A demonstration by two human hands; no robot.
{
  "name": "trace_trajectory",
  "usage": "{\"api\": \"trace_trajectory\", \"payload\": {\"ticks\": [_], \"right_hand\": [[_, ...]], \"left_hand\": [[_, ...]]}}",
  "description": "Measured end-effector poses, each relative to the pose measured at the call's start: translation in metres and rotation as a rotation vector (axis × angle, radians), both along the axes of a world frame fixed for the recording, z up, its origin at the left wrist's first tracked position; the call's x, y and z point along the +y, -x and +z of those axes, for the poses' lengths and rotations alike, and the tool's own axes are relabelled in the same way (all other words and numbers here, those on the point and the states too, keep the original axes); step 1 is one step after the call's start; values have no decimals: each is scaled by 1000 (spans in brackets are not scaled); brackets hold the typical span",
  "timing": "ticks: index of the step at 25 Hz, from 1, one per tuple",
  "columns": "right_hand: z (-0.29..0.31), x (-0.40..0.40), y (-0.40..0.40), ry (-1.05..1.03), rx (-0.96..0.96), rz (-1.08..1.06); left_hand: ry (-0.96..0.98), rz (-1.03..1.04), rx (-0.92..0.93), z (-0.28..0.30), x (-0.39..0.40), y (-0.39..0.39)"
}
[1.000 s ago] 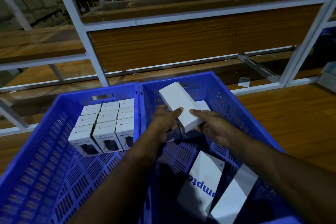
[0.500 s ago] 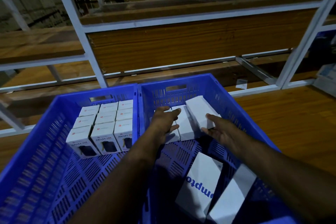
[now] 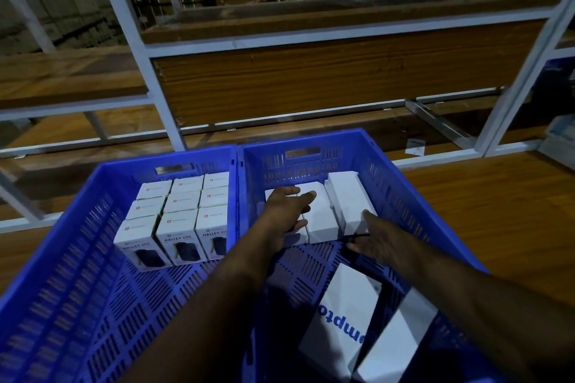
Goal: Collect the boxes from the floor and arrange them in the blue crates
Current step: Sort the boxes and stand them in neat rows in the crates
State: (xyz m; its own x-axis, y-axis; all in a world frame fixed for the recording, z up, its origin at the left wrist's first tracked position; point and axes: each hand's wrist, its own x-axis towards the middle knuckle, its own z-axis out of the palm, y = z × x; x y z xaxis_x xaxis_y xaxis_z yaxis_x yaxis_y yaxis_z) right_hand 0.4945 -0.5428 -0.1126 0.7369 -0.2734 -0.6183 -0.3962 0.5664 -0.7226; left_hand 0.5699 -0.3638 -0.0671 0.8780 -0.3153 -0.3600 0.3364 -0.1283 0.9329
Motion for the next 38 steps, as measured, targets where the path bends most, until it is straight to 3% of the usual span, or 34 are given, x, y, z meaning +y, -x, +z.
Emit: {"api": "trace_trajectory", "payload": {"ticks": [4, 14, 21, 23, 24, 27, 28, 30, 32, 35, 38], "right_hand": [[-1, 10, -14, -9, 92, -26], [-13, 5, -37, 25, -25, -111], [-15, 1, -36, 54, 23, 9], [-14, 4, -34, 124, 71, 115], [-12, 5, -33, 303, 115, 236], [-14, 5, -28, 1134, 198, 808], [-14, 6, -26, 1268, 191, 1016], [-10, 8, -18, 1221, 228, 1298], [-15, 9, -16, 1175, 251, 1430], [-11, 17, -13, 1136, 257, 1470], [-10, 30, -8, 841, 226, 1438]], "left_hand": [[0, 0, -3, 1, 0, 1], [-8, -2, -6, 0, 0, -1], [-31, -19, -13, 0, 0, -3], [-40, -24, -16, 0, 0, -3], [-44, -29, -19, 0, 0, -2], [-51, -42, -22, 0, 2, 0], [-55, -50, -26, 0, 2, 1], [-63, -66, -34, 0, 3, 2], [-68, -76, -37, 0, 3, 1], [-75, -91, -41, -1, 2, 0], [-84, -95, -40, -1, 1, 0]]}}
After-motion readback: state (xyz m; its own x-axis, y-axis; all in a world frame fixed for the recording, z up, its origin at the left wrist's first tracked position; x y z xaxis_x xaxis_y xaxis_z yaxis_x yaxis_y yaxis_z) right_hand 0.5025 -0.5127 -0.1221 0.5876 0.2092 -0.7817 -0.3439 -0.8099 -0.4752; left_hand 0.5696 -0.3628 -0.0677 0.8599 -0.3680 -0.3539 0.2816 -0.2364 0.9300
